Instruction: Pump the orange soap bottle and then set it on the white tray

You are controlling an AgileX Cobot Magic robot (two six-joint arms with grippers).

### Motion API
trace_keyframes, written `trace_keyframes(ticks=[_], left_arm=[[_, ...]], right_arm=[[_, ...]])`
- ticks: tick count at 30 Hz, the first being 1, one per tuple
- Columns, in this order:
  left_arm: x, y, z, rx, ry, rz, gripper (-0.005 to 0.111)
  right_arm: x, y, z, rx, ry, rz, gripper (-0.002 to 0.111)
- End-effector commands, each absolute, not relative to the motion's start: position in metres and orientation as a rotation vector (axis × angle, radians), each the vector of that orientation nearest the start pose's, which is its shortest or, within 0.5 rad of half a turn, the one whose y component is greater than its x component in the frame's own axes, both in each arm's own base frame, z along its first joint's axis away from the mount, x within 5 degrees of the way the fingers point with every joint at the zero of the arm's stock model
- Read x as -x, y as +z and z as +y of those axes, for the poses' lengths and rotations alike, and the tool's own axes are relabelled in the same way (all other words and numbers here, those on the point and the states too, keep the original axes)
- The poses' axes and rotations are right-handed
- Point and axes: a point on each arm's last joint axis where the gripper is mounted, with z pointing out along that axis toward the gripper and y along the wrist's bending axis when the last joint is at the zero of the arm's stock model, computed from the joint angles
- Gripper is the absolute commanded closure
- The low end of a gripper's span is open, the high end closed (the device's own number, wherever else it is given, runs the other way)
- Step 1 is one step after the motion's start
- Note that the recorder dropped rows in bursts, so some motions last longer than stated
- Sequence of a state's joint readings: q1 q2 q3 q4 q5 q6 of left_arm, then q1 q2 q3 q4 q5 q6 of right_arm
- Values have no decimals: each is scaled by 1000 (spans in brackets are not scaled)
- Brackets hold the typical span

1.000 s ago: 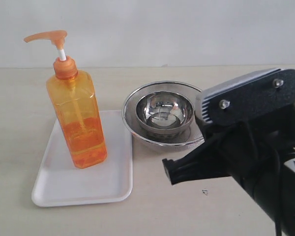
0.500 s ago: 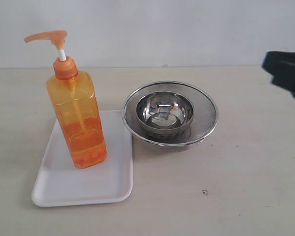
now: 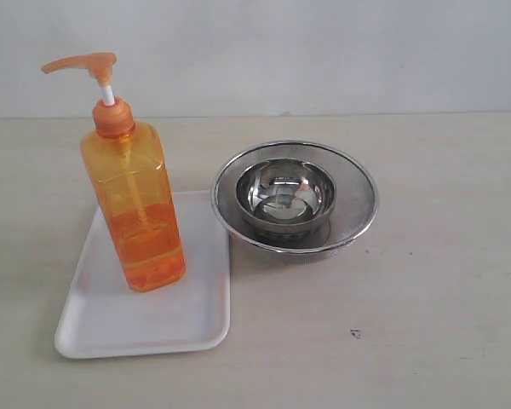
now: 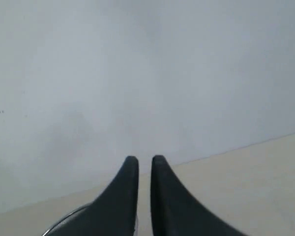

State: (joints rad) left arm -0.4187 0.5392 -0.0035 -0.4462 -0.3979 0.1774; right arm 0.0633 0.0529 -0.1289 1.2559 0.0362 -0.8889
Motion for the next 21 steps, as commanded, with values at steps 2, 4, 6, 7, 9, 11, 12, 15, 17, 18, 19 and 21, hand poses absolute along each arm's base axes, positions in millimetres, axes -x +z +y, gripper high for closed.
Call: trace_keyframes(ticks=[2,4,6,7,9,11,12,15,17,18,19,21], left_arm=[[-99,204,-27,-21,-360,1669,102],[-99,203,-27,-21,-360,1671,102],[-99,203,-27,-21,-360,1671,102],[-99,203,-27,-21,-360,1671,102],[-99,203,-27,-21,-360,1671,102],[-99,203,-27,-21,-360,1671,102],[-99,203,-27,-21,-360,1671,102],[-99,203,-27,-21,-360,1671,102],[-99,204,-27,-23,-359,1668,102],[-99,204,-27,-23,-359,1668,102],[-99,204,-27,-23,-359,1668,102],[-99,204,-27,-23,-359,1668,102]], right_arm=[[-50,243,6,-189,357,1405,103],[-50,243,6,-186,354,1406,103],[-50,243,5,-197,344,1399,103],[-50,243,5,-201,341,1396,103],[-50,243,4,-204,338,1394,103],[-50,243,4,-204,338,1394,103],[-50,243,4,-204,338,1394,103],[-50,243,4,-203,342,1396,103],[-50,243,4,-194,332,1397,103],[-50,243,5,-170,305,1401,103],[-50,242,5,-135,278,1412,103],[-50,239,8,-53,222,1454,103]])
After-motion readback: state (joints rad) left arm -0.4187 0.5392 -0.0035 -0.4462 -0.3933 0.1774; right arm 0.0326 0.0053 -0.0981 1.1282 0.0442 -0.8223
